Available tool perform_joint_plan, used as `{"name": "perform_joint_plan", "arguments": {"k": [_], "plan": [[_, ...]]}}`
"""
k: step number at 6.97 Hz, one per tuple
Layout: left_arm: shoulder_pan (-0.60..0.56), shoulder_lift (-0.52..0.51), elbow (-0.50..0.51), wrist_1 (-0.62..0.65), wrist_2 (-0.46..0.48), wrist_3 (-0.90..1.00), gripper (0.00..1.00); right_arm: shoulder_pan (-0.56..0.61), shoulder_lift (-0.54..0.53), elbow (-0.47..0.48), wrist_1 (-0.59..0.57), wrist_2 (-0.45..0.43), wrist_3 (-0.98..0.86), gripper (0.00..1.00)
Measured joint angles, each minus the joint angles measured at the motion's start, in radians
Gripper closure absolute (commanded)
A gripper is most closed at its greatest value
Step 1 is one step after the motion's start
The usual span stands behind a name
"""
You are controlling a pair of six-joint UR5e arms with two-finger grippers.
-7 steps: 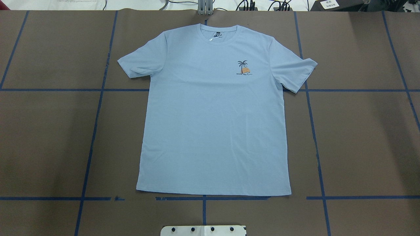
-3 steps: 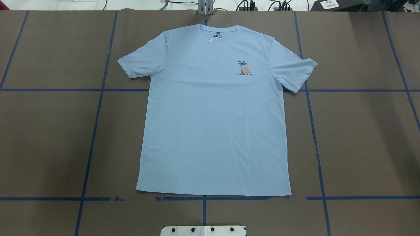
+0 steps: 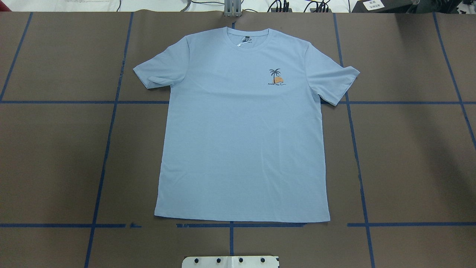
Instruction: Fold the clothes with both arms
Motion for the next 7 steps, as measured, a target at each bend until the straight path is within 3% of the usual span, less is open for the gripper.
{"name": "perform_joint_plan", "arguments": {"k": [2, 3, 4, 7], "plan": [[0.007, -0.012, 0.031, -0.082, -0.021, -0.043, 0.0, -0.112, 0.084, -0.234, 0.417, 0.011, 0.217, 0.0], [0.015, -0.012, 0.048, -0.123, -0.021, -0.074, 0.0, -0.187, 0.15, -0.336, 0.568, -0.004, 0.317, 0.0], [0.029, -0.01, 0.056, -0.145, -0.02, -0.092, 0.0, -0.26, 0.214, -0.396, 0.638, -0.04, 0.368, 0.0], [0.04, -0.008, 0.058, -0.158, -0.023, -0.103, 0.0, -0.417, 0.333, -0.482, 0.7, -0.233, 0.419, 0.02]]}}
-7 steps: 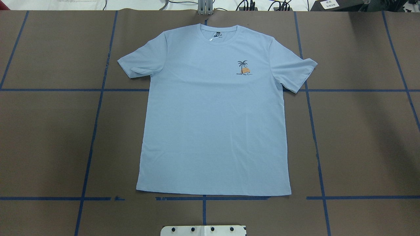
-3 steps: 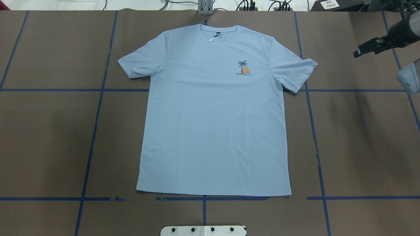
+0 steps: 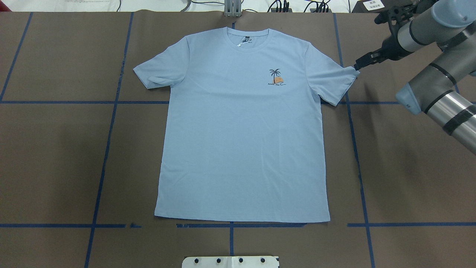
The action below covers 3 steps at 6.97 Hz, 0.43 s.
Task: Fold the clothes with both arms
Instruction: 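Reach the right gripper to the sleeve nearest it and grasp its edge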
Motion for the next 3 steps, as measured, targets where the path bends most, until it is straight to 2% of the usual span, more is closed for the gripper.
{"name": "perform_joint_plan", "arguments": {"k": [2, 3], "plan": [[0.0, 0.0, -0.003, 0.0, -0.001, -0.006, 0.0, -0.025, 0.026, -0.098, 0.105, -0.029, 0.054, 0.05], [0.0, 0.0, -0.003, -0.001, -0.001, -0.006, 0.0, -0.032, 0.03, -0.132, 0.145, -0.034, 0.071, 0.14]]}}
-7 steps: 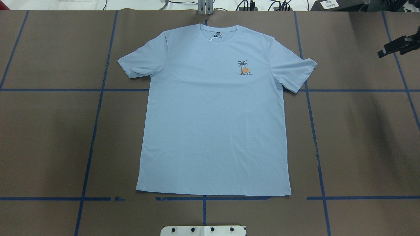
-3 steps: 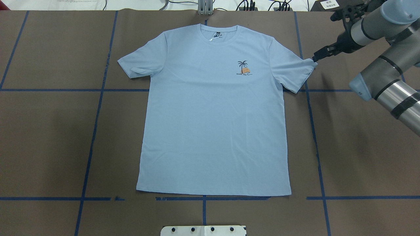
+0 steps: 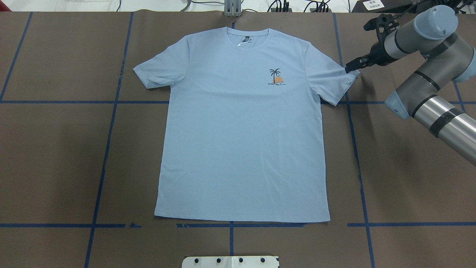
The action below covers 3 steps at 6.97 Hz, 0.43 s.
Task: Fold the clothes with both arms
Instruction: 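Reach the right gripper to the sleeve nearest it and grasp its edge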
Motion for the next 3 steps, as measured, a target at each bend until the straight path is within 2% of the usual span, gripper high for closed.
{"name": "perform_joint_plan", "arguments": {"k": [1, 3], "plan": [[0.0, 0.001, 0.001, -0.001, 0.0, 0.0, 0.0, -0.007, 0.002, -0.015, 0.015, -0.004, 0.006, 0.19], [0.0, 0.001, 0.002, 0.0, 0.0, 0.0, 0.0, -0.016, 0.004, -0.031, 0.019, -0.006, 0.009, 0.21]]}}
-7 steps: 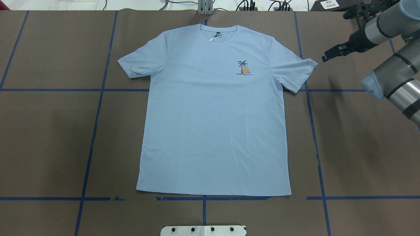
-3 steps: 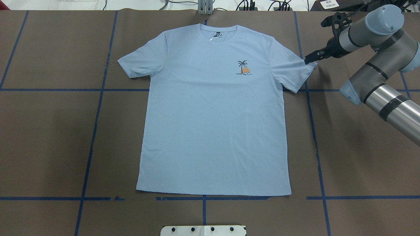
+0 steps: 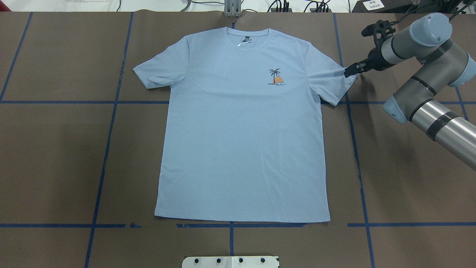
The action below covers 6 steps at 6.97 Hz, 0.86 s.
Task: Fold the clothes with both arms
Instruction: 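Reach the right gripper to the sleeve nearest it and grasp its edge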
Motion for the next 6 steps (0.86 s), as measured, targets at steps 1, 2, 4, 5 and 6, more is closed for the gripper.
{"name": "perform_joint_plan", "arguments": {"k": [1, 2, 4, 5, 6], "plan": [[0.0, 0.0, 0.0, 0.0, 0.0, 0.0, 0.0, -0.003, 0.005, -0.01, 0.0, 0.0, 0.0, 0.23], [0.0, 0.0, 0.0, -0.001, 0.0, 0.001, 0.0, -0.004, 0.016, -0.025, -0.001, -0.001, 0.0, 0.42], [0.0, 0.0, 0.0, -0.001, 0.0, 0.002, 0.0, -0.005, 0.031, -0.044, -0.001, 0.0, 0.001, 0.85], [0.0, -0.001, 0.0, -0.002, 0.001, 0.002, 0.0, -0.005, 0.033, -0.045, -0.001, 0.002, 0.001, 0.9], [0.0, -0.002, 0.001, -0.002, 0.001, 0.002, 0.0, -0.004, 0.033, -0.043, -0.001, 0.006, 0.002, 0.9]]}}
